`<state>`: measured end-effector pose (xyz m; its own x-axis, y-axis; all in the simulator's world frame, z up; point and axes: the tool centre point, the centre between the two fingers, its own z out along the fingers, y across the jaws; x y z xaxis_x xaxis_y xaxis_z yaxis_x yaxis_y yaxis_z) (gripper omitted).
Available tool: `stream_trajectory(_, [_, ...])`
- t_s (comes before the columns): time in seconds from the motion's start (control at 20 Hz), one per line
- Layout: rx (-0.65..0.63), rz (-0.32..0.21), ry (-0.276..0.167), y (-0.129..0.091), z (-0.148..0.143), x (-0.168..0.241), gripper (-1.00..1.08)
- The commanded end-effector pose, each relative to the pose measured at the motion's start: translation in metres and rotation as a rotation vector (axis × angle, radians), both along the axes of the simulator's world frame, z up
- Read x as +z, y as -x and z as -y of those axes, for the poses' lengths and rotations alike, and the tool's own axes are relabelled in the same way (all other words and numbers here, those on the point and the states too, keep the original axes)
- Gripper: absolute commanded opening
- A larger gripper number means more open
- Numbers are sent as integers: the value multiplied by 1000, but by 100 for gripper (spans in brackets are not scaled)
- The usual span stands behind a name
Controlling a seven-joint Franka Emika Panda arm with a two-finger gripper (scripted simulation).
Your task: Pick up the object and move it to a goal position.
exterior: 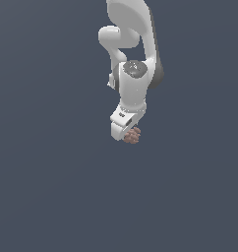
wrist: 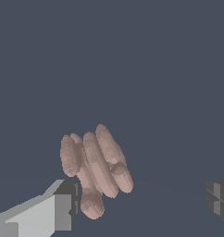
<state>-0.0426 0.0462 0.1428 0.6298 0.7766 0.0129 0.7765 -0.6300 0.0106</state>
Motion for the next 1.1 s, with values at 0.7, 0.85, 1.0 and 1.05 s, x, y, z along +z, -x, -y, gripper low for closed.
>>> stream_trajectory(0.7, [384, -14, 6, 30, -12, -13, 100])
stream_trajectory(0.85, [413, -15, 7, 32, -13, -14, 100])
stream_trajectory(1.0, [428, -15, 7, 33, -13, -15, 100])
stream_trajectory(1.05, [431, -15, 7, 34, -13, -15, 100])
